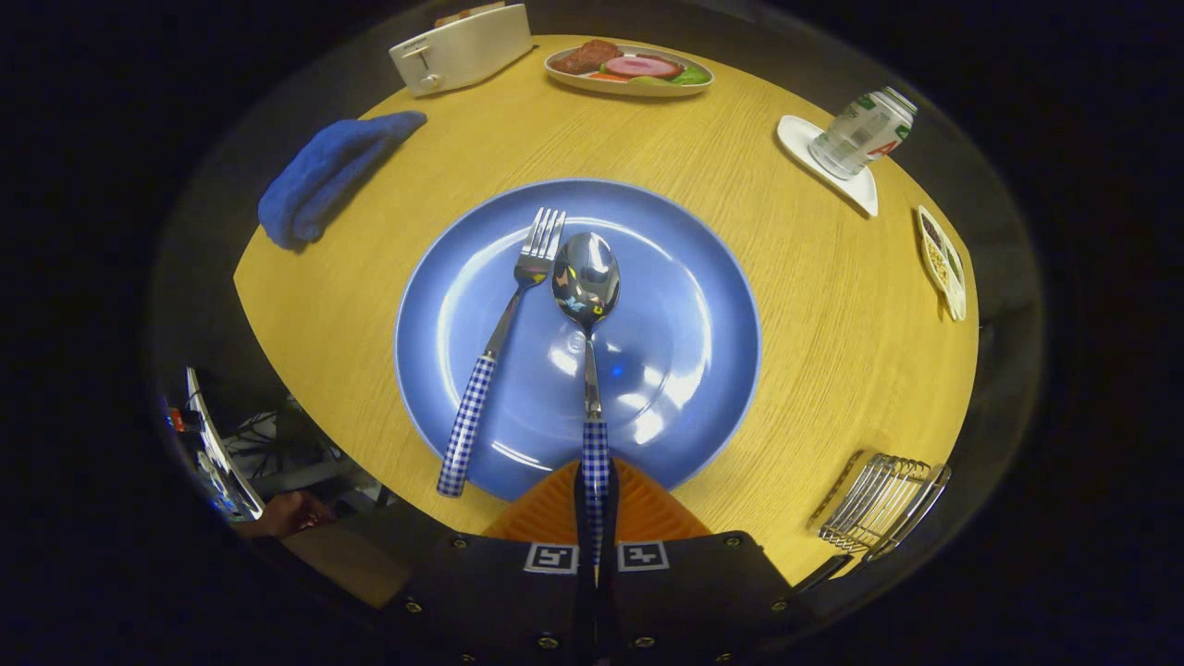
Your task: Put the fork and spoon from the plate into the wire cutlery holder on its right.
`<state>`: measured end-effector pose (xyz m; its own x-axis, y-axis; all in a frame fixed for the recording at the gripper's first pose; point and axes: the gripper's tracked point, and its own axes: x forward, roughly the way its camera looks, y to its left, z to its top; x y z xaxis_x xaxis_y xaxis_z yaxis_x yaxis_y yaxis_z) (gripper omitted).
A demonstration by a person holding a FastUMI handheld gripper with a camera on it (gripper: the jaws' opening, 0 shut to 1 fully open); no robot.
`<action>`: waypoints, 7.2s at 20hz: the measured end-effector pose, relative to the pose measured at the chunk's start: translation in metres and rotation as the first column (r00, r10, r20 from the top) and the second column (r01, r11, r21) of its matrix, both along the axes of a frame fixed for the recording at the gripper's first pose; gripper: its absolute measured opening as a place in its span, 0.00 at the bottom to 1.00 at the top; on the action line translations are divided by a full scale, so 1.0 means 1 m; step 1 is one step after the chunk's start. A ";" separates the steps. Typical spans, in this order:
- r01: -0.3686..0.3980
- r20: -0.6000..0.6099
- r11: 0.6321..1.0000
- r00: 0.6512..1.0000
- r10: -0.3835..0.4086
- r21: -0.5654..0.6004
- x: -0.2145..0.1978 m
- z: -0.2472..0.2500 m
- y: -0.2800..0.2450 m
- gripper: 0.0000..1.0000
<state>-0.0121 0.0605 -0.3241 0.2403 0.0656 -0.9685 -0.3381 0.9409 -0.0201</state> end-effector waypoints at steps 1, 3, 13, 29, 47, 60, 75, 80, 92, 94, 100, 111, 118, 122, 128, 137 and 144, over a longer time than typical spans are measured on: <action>-0.002 0.001 1.000 1.000 0.002 -0.008 -0.004 0.008 -0.008 0.01; -0.009 0.019 1.000 1.000 0.009 -0.014 -0.009 0.027 -0.026 0.01; 0.153 -0.034 0.981 0.987 -0.158 -0.118 -0.085 0.101 -0.171 0.01; 0.074 -0.281 0.941 0.944 -0.173 -0.330 -0.097 0.063 -0.261 0.01; -0.104 -0.477 0.919 0.874 -0.098 -0.379 -0.056 0.040 -0.274 0.06; 0.121 -0.084 0.958 0.985 -0.148 -0.261 -0.030 0.089 -0.248 0.97; 0.190 0.087 0.982 0.978 -0.190 0.014 -0.025 0.104 -0.116 0.97; 0.147 0.084 0.987 0.985 -0.152 0.060 -0.006 0.096 -0.070 0.97; 0.057 0.052 0.994 0.997 -0.062 0.089 0.015 0.077 0.003 0.97; 0.054 0.051 0.994 0.997 -0.059 0.093 0.022 0.065 0.014 0.97; 0.059 0.018 0.992 0.998 -0.062 0.113 0.025 0.045 0.040 0.97; 0.079 -0.050 0.989 0.996 -0.073 0.129 0.038 0.007 0.065 0.99; 0.134 -0.158 0.977 0.981 -0.108 0.167 0.027 -0.011 0.078 0.79; 0.120 -0.183 0.984 0.978 -0.095 0.130 0.022 -0.031 0.078 0.32; 0.081 -0.191 0.992 0.980 -0.062 0.094 0.019 -0.032 0.071 0.06; 0.003 -0.172 0.987 0.985 0.025 0.159 0.027 -0.013 0.062 0.06; 0.032 -0.148 0.992 0.989 -0.013 0.126 0.018 0.023 0.008 0.06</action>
